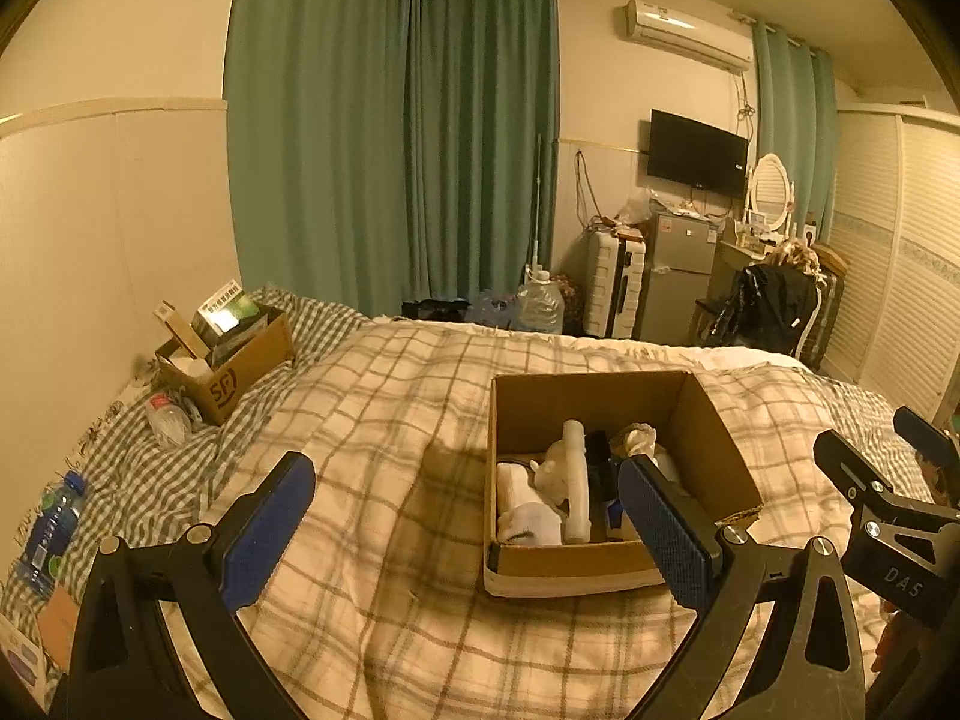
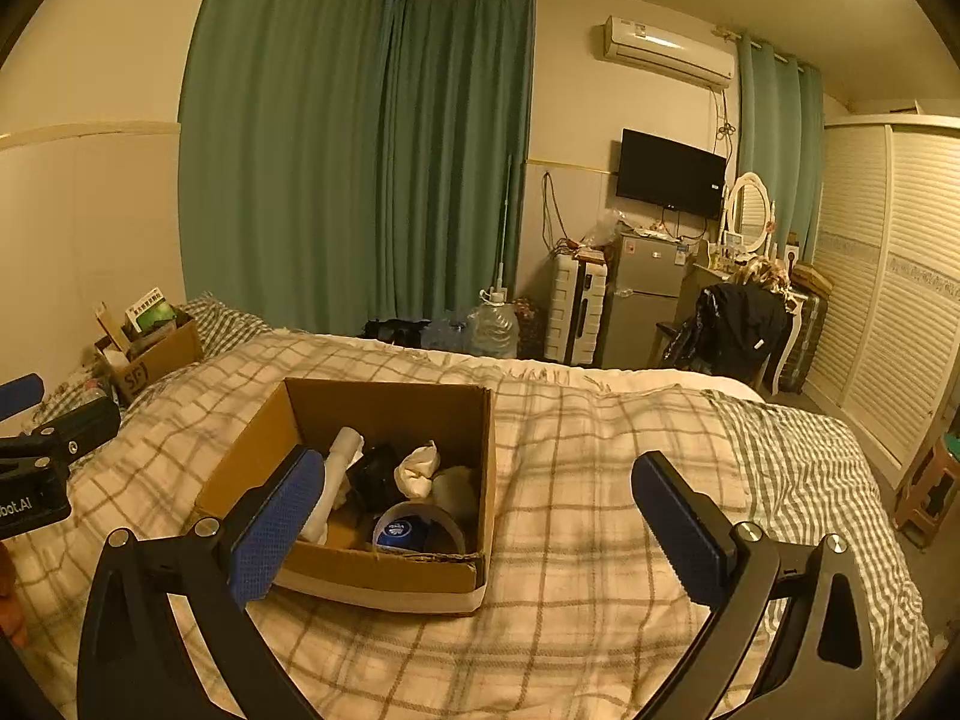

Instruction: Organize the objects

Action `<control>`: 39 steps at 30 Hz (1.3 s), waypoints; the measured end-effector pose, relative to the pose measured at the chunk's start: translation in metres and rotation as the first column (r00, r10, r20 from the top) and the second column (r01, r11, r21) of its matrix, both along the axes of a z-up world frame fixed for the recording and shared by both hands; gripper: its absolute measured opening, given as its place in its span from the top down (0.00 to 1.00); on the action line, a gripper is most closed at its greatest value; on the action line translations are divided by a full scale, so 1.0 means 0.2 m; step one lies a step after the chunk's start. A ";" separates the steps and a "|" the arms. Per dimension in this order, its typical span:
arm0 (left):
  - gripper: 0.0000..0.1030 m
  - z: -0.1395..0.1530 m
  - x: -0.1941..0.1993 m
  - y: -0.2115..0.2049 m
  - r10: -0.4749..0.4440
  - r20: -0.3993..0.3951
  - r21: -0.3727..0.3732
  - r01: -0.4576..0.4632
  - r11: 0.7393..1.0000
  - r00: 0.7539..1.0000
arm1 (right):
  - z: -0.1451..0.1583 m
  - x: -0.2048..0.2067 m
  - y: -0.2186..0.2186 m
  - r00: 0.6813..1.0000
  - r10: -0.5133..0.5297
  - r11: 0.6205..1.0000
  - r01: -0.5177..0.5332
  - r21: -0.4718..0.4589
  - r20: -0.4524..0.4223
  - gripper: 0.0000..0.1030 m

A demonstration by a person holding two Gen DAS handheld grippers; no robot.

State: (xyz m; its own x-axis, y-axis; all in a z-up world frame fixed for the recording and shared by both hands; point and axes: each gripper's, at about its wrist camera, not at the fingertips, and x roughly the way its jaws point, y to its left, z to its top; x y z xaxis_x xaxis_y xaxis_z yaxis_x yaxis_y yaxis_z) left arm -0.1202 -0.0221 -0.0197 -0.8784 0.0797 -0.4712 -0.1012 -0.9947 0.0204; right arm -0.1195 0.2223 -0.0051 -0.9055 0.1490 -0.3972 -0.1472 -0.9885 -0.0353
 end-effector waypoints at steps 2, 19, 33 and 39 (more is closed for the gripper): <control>0.00 -0.01 0.00 0.00 -0.004 0.012 0.005 0.004 1.000 1.000 | 0.00 0.00 0.00 1.000 0.003 1.000 -0.003 -0.002 0.000 0.00; 0.00 -0.03 0.00 0.05 0.003 0.006 -0.050 -0.003 0.999 1.000 | -0.05 -0.01 0.02 1.000 0.003 1.000 -0.003 -0.013 0.016 0.00; 0.00 -0.05 0.01 0.06 -0.010 0.017 -0.046 0.011 0.999 1.000 | -0.08 -0.01 0.00 1.000 -0.002 1.000 0.002 -0.005 0.021 0.00; 0.00 -0.07 0.00 0.06 -0.006 0.032 -0.053 0.007 0.999 0.999 | -0.09 -0.02 0.01 1.000 -0.002 1.000 0.002 -0.005 0.029 0.00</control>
State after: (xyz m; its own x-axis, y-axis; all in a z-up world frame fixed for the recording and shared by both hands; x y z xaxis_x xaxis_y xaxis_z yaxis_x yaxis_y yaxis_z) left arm -0.1206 -0.0092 -0.0330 -0.8624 0.0597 -0.5027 -0.1090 -0.9916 0.0694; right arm -0.1229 0.2238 -0.0234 -0.8934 0.1488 -0.4240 -0.1483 -0.9883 -0.0343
